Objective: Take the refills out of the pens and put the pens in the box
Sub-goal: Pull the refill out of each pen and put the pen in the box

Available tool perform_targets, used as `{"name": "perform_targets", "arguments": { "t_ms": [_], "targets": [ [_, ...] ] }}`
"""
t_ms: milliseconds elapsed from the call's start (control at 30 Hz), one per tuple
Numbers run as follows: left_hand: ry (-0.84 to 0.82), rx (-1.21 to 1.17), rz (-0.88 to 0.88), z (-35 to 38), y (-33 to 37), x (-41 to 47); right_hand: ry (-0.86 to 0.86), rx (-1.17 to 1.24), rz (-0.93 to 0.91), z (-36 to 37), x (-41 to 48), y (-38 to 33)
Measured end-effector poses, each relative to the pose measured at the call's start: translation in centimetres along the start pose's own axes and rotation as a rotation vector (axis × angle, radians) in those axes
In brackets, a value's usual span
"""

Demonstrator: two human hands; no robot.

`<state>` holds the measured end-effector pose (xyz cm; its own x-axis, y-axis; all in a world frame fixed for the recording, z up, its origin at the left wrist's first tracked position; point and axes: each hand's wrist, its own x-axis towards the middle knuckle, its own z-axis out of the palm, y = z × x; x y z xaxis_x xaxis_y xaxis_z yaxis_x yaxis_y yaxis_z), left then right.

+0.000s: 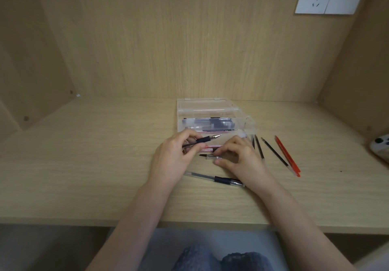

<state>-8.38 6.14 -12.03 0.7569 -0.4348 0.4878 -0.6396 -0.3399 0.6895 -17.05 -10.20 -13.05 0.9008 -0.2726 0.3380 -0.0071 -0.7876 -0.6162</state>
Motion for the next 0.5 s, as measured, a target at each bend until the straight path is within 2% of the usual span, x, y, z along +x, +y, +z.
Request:
{"name": "perform_targets", "arguments": {
  "t_ms": [167,300,500],
  "targets": [
    [-0.013,0.013,0.008,-0.1,0.0,0.0,0.031,0.096,0.032,-0.2,0.0,-0.2],
    [-0.035,0.028,0.009,-0.2,0.2,0.0,0.220,0.309,0.085,-1.1,-0.1,-0.5],
    [-0.051,0.021,0.016,-0.3,0.2,0.0,0.337,0.376,0.054,-1.4,-0.3,-1.0]
  ]
}}
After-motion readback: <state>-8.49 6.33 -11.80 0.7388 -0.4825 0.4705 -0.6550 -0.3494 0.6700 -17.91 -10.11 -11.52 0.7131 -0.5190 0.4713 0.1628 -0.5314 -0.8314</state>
